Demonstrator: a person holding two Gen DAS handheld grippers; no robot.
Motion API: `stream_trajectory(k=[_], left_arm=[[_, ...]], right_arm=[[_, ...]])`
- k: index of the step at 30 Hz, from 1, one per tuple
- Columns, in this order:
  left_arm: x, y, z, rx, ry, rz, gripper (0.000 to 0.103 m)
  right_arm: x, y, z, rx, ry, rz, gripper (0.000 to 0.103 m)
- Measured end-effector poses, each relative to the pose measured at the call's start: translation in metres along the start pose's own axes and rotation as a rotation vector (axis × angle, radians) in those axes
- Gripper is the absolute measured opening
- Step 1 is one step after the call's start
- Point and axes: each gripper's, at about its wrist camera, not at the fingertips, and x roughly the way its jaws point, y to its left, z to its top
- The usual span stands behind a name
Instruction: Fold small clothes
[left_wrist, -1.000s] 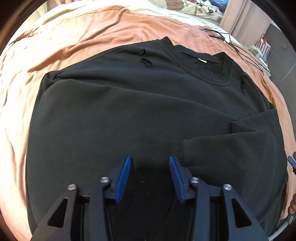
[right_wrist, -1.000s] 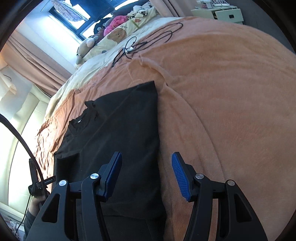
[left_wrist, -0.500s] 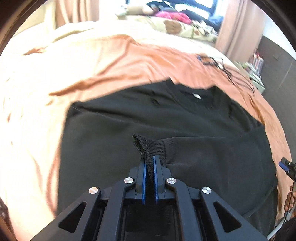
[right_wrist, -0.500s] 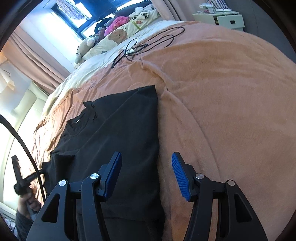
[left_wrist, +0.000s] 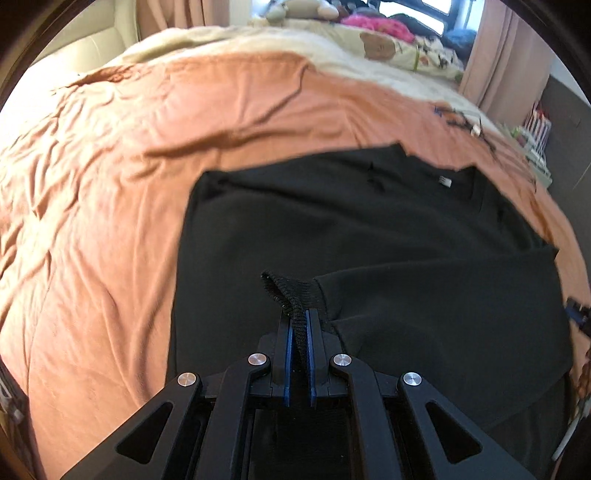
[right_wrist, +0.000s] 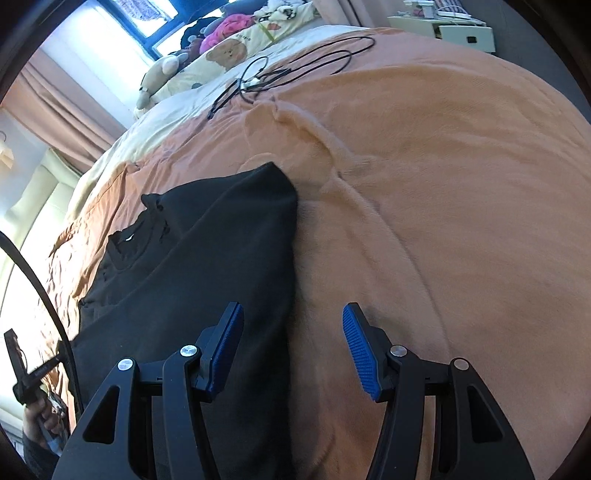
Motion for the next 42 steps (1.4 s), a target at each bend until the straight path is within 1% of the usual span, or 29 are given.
stream_trajectory(k=[2, 7, 10, 18, 19, 20, 21, 22, 23, 26, 27, 28, 30, 31, 33, 34, 36, 39, 40, 42], left_arm=[[0.005, 0.001, -0.005, -0.005, 0.022, -0.019, 0.006], [0.006, 0.002, -0.011, 0.003, 0.033, -0.043, 0.006], [0.005, 0.003, -0.010, 0.005, 0.036, -0.057, 0.006], [0.004, 0.001, -0.010, 0.012, 0.037, -0.076, 0.006], [0.004, 0.001, -0.010, 0.014, 0.036, -0.075, 0.006], [0.003, 0.000, -0.010, 0.017, 0.034, -0.075, 0.006], [0.003, 0.000, -0.010, 0.018, 0.033, -0.075, 0.006], [0.002, 0.000, -0.010, 0.017, 0.030, -0.076, 0.006], [0.000, 0.000, -0.011, 0.015, 0.028, -0.078, 0.006], [-0.007, 0.000, -0.014, 0.000, 0.023, -0.101, 0.006], [-0.010, -0.001, -0.015, -0.006, 0.022, -0.118, 0.006], [-0.012, -0.002, -0.017, -0.010, 0.023, -0.134, 0.006], [-0.015, -0.007, -0.021, -0.016, 0.033, -0.159, 0.006], [-0.014, -0.009, -0.023, -0.014, 0.038, -0.165, 0.006], [-0.011, -0.012, -0.026, -0.001, 0.044, -0.156, 0.006], [-0.008, -0.011, -0.026, -0.001, 0.046, -0.149, 0.006], [-0.002, -0.006, -0.025, -0.022, 0.062, -0.155, 0.006], [0.002, -0.006, -0.023, -0.012, 0.071, -0.152, 0.006], [0.002, -0.007, -0.023, -0.010, 0.071, -0.152, 0.006], [0.002, -0.007, -0.023, -0.010, 0.068, -0.154, 0.006]], right_arm=[[0.006, 0.005, 0.006, -0.018, -0.004, 0.010, 0.054], [0.029, 0.006, 0.036, -0.037, -0.001, -0.037, 0.054], [0.041, 0.003, 0.050, -0.036, -0.002, -0.038, 0.054], [0.060, 0.016, 0.064, -0.121, -0.035, -0.047, 0.054], [0.060, 0.020, 0.065, -0.143, -0.044, -0.052, 0.046], [0.062, 0.023, 0.065, -0.160, -0.045, -0.047, 0.028], [0.063, 0.024, 0.065, -0.171, -0.041, -0.044, 0.018], [0.064, 0.028, 0.065, -0.194, -0.043, -0.066, 0.004], [0.063, 0.030, 0.064, -0.213, -0.054, -0.094, 0.001], [0.056, 0.041, 0.062, -0.277, -0.086, -0.181, 0.000], [0.054, 0.045, 0.062, -0.289, -0.097, -0.217, 0.000], [0.049, 0.051, 0.062, -0.306, -0.122, -0.274, 0.000], [0.044, 0.057, 0.063, -0.314, -0.146, -0.322, 0.000], [0.044, 0.064, 0.063, -0.331, -0.158, -0.358, 0.000], [0.048, 0.073, 0.061, -0.360, -0.158, -0.398, 0.000], [0.053, 0.076, 0.060, -0.364, -0.144, -0.397, 0.000], [0.060, 0.076, 0.060, -0.337, -0.100, -0.319, 0.000], [0.057, 0.066, 0.055, -0.285, -0.074, -0.259, 0.001], [0.055, 0.060, 0.053, -0.248, -0.047, -0.204, 0.002], [0.054, 0.052, 0.048, -0.200, -0.008, -0.141, 0.002]])
